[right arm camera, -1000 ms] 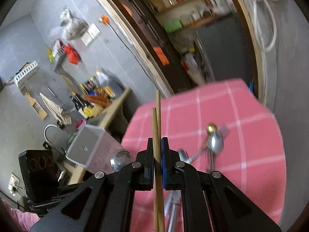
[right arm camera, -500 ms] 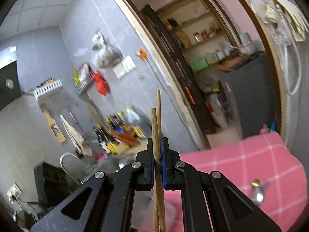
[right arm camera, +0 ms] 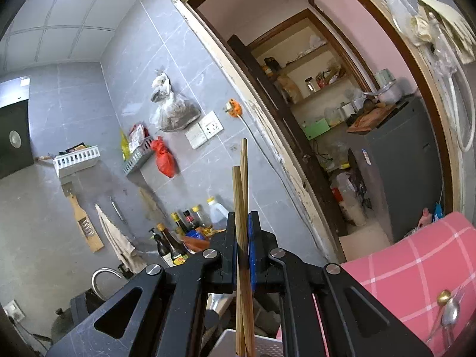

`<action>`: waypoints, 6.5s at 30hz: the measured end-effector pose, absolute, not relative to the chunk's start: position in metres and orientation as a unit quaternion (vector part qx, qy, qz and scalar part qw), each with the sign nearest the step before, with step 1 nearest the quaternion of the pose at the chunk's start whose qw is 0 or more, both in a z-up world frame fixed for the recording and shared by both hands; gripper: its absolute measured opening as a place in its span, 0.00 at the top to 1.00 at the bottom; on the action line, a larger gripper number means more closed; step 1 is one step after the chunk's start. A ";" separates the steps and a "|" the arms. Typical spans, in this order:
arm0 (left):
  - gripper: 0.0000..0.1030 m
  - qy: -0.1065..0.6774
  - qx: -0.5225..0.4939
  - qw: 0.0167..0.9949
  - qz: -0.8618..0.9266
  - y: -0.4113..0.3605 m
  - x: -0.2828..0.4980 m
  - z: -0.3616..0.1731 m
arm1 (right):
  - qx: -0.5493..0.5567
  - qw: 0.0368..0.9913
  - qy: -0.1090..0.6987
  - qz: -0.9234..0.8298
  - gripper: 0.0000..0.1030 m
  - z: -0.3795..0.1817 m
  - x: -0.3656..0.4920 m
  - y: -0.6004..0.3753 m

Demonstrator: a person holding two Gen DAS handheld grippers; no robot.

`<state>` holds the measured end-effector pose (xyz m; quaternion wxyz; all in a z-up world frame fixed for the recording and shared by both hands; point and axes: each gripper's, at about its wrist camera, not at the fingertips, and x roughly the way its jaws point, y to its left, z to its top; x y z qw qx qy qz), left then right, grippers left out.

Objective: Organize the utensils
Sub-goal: 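Lift the spoon and chopsticks and carry both over the white caddy, then open the right gripper to drop the chopsticks into the caddy while the left holds the spoon, then open the left gripper to drop the metal spoon into the caddy, then move both tools down to the loose metal utensils on the pink cloth, then grasp a thin metal utensil with the left gripper while the right grasps a metal spoon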

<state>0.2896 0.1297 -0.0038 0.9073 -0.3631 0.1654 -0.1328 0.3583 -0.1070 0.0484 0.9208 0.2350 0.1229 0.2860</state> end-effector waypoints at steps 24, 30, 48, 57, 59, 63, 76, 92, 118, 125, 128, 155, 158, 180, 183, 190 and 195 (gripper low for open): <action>0.98 0.119 -0.271 0.944 -0.147 0.116 0.282 -0.025 | 0.184 0.929 0.140 0.288 0.94 0.000 0.353 -0.087; 0.98 0.126 -0.267 0.944 -0.145 0.113 0.278 -0.029 | 0.181 0.926 0.146 0.297 0.94 -0.003 0.353 -0.085; 0.98 0.131 -0.267 0.945 -0.135 0.114 0.270 -0.033 | 0.191 0.916 0.171 0.309 0.87 -0.017 0.356 -0.085; 0.98 0.128 -0.264 0.946 -0.139 0.110 0.270 -0.030 | 0.201 0.922 0.158 0.292 0.61 -0.014 0.348 -0.097; 0.98 0.129 -0.252 0.949 -0.138 0.107 0.270 -0.028 | 0.202 0.924 0.153 0.285 0.61 -0.011 0.344 -0.103; 0.98 0.140 -0.244 0.949 -0.141 0.105 0.266 -0.022 | 0.201 0.930 0.149 0.270 0.61 -0.007 0.336 -0.115; 0.98 0.185 -0.235 0.946 -0.125 0.104 0.253 0.003 | 0.194 0.930 0.166 0.266 0.60 0.010 0.326 -0.128; 0.97 0.311 -0.247 0.914 -0.082 0.094 0.242 0.005 | 0.190 0.918 0.213 0.275 0.57 0.006 0.313 -0.136; 0.23 0.218 -0.151 0.964 0.015 0.035 0.237 0.048 | 0.099 0.972 0.151 0.152 0.17 0.036 0.276 -0.215; 0.05 0.183 -0.102 0.977 0.042 -0.004 0.229 0.049 | 0.019 0.989 0.120 0.085 0.02 0.041 0.259 -0.246; 0.02 0.174 -0.080 0.980 0.047 -0.023 0.226 0.046 | -0.011 0.990 0.125 0.070 0.02 0.038 0.255 -0.257; 0.01 0.310 -0.089 0.946 -0.030 -0.108 0.263 -0.063 | 0.064 0.931 0.324 0.153 0.02 -0.085 0.337 -0.346; 0.01 0.337 -0.100 0.936 -0.033 -0.106 0.279 -0.080 | 0.087 0.915 0.352 0.174 0.03 -0.106 0.358 -0.345; 0.54 0.436 -0.186 0.876 -0.089 -0.086 0.376 -0.150 | 0.047 0.836 0.455 0.304 0.64 -0.169 0.464 -0.282; 0.60 0.439 -0.177 0.875 -0.099 -0.090 0.380 -0.150 | 0.057 0.826 0.464 0.316 0.70 -0.175 0.472 -0.284; 0.82 0.461 -0.166 0.863 -0.121 -0.097 0.388 -0.152 | 0.105 0.801 0.493 0.323 0.89 -0.186 0.481 -0.293; 0.92 0.476 -0.180 0.853 -0.118 -0.094 0.391 -0.152 | 0.152 0.780 0.512 0.328 0.93 -0.195 0.477 -0.295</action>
